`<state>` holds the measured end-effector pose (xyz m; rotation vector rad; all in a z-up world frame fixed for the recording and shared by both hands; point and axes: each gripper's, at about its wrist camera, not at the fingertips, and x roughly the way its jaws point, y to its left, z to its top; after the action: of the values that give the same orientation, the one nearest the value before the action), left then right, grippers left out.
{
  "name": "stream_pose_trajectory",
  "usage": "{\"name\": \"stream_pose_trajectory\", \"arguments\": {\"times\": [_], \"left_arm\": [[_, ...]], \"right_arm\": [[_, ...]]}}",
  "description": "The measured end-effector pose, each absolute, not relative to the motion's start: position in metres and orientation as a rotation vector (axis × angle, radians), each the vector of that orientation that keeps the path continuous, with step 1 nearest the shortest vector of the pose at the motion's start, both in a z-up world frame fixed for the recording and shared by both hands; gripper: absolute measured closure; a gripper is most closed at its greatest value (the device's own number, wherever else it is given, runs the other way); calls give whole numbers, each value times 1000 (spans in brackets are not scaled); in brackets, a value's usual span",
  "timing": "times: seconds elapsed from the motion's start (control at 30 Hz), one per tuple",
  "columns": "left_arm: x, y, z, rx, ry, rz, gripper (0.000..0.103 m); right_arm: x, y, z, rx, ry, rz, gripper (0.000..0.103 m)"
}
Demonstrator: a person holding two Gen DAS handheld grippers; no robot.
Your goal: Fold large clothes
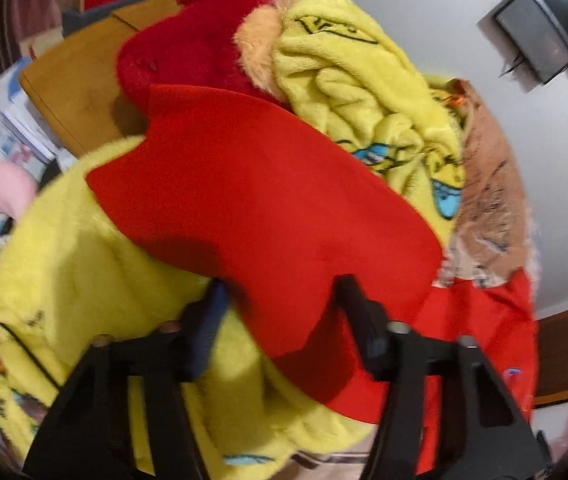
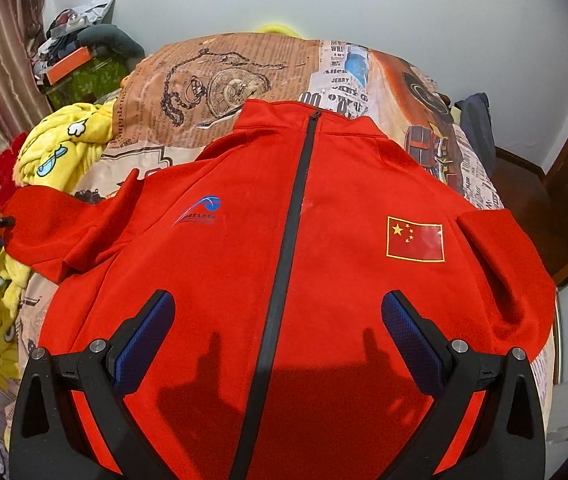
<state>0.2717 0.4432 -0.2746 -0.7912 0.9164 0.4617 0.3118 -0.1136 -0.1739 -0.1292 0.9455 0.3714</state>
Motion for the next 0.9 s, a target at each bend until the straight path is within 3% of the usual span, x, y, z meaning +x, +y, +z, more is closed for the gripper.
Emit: {"name": "stream_pose_trajectory", "arguments": {"times": [0.13,0.23,0.47,0.73,0.9], "left_arm": [[279,437,-262,-709,929,493,87],[281,427,-243,-611,928,522,99],[293,361,-150,-299,785,508,99],[323,258,-48,-192,598,303,100],[364,175,-24,-126,564,187,100]], "right_arm": [[308,-118,-168,-121,932,367,0],[305,-122,-161,-111,920,366,0],[296,-131,-145,-126,877,354,0],[292,-146,-129,-128,825,346,0],[295,-158,-124,-124,802,337,0]]}}
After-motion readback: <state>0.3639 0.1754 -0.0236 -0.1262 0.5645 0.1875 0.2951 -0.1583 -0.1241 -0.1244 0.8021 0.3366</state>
